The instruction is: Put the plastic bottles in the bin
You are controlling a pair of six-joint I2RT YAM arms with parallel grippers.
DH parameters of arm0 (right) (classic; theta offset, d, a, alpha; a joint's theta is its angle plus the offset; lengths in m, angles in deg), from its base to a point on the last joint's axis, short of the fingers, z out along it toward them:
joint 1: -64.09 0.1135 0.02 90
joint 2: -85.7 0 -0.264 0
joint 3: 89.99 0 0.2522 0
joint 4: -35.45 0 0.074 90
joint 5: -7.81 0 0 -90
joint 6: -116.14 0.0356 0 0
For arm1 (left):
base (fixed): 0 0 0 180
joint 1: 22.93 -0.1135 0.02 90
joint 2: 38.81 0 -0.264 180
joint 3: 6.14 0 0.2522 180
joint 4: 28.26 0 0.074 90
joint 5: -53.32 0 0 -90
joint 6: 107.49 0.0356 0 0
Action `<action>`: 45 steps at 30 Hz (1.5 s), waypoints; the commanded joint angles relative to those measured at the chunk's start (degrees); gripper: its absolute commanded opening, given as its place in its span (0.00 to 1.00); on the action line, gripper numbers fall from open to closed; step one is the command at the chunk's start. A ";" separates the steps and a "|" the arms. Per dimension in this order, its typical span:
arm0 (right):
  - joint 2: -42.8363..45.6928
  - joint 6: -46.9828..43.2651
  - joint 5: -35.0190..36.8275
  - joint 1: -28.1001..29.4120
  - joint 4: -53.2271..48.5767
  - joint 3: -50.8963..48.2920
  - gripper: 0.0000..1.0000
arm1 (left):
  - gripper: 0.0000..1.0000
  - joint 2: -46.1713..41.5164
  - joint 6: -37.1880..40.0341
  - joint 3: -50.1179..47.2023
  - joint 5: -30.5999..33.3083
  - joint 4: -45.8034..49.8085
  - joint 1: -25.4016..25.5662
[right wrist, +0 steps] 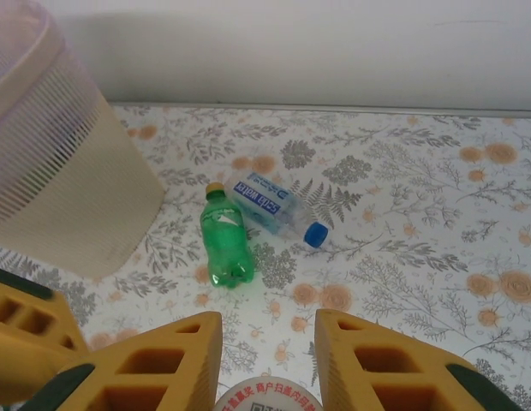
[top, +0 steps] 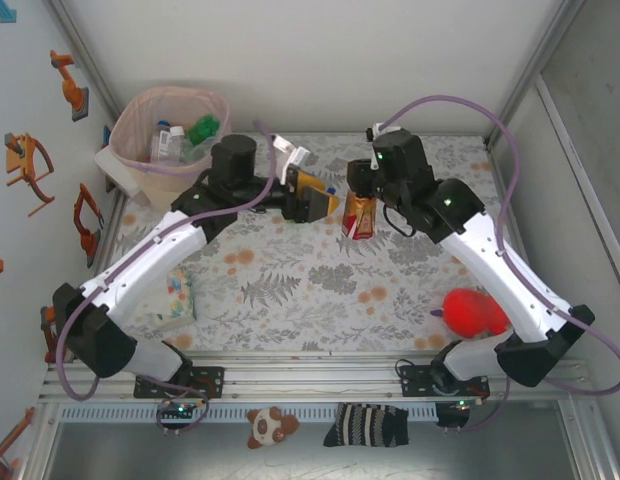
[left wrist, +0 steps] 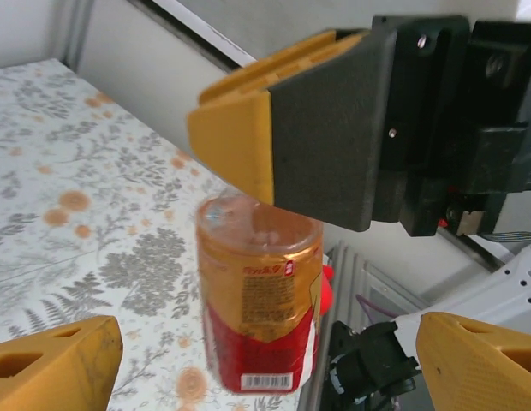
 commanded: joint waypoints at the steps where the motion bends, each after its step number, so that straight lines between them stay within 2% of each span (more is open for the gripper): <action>1: 2.82 2.78 3.00 0.35 3.59 -1.99 0.21 | 0.89 1.92 1.77 2.76 0.51 -1.29 2.98; 4: 4.40 3.15 3.43 0.34 4.25 -2.76 0.21 | 0.89 4.45 3.66 5.01 4.50 2.09 5.23; 8: 5.81 3.48 3.79 0.33 4.33 -3.12 0.21 | 0.88 8.77 9.24 11.71 11.54 12.22 8.64; 13: 7.41 3.58 4.57 0.34 4.50 -3.98 0.21 | 0.83 11.41 9.43 13.56 11.52 12.82 9.90; 26: 9.23 3.61 5.48 0.31 4.45 -4.81 0.21 | 0.61 10.83 8.99 11.21 8.75 7.71 11.14; 30: 9.36 3.58 5.49 0.33 4.45 -4.80 0.22 | 0.59 10.85 8.95 11.11 8.88 7.42 11.14; 33: 9.62 3.46 5.64 0.33 4.41 -4.82 0.26 | 0.59 10.62 9.15 10.87 9.27 7.28 11.14; 38: 10.36 3.15 6.10 0.34 3.67 -4.30 0.48 | 0.58 10.15 9.30 10.93 10.41 7.64 10.89; 40: 11.04 2.88 7.14 0.33 2.95 -4.10 0.53 | 0.58 9.88 9.30 11.00 10.85 7.75 10.50; 45: 13.45 1.93 10.02 0.33 1.88 -3.97 0.56 | 0.58 8.80 10.23 11.75 12.12 9.90 8.77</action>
